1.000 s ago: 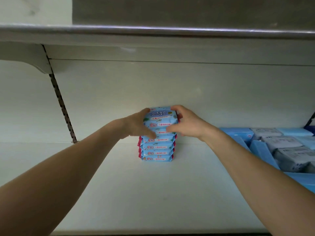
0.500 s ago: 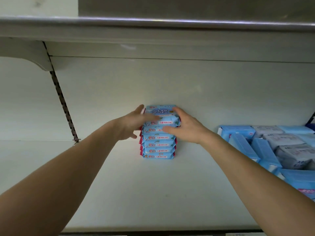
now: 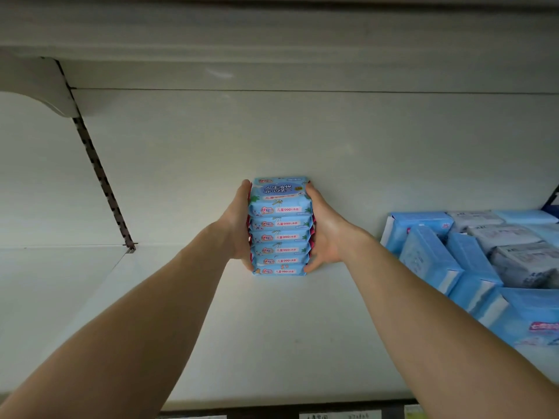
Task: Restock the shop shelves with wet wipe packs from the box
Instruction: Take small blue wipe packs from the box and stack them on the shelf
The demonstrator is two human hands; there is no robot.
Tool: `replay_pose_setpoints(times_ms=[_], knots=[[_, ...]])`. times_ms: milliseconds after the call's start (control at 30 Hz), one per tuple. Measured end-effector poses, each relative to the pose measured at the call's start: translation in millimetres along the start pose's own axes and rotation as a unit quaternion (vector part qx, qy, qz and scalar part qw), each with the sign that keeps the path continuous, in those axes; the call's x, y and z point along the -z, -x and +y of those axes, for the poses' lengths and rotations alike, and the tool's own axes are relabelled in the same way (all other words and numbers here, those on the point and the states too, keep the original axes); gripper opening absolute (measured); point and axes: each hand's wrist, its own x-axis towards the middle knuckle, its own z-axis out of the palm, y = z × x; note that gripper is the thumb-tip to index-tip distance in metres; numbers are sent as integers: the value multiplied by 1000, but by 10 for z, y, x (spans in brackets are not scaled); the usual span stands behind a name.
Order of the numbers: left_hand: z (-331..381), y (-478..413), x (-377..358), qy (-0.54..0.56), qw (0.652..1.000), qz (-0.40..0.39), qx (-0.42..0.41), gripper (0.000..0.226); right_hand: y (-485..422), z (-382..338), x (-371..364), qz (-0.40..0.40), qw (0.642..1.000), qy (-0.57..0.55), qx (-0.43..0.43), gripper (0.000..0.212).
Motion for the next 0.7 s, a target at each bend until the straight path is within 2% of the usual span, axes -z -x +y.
replay_pose_setpoints(times_ms=[267,400,533,700], knots=[[37,18,11,-57,998,1,-1,68,0,-16,0,30,999,24,15,91],[143,31,55,-102,993,65,-11,76,112,-162,-9,101,991,59,70,78],[184,50,-24,-80,996,36,-9,59,151,-251,-135,77,991,82,76,76],[159,-14,-15,-98,995,34,-4,54,56,-219,-137,87,990,87,61,74]])
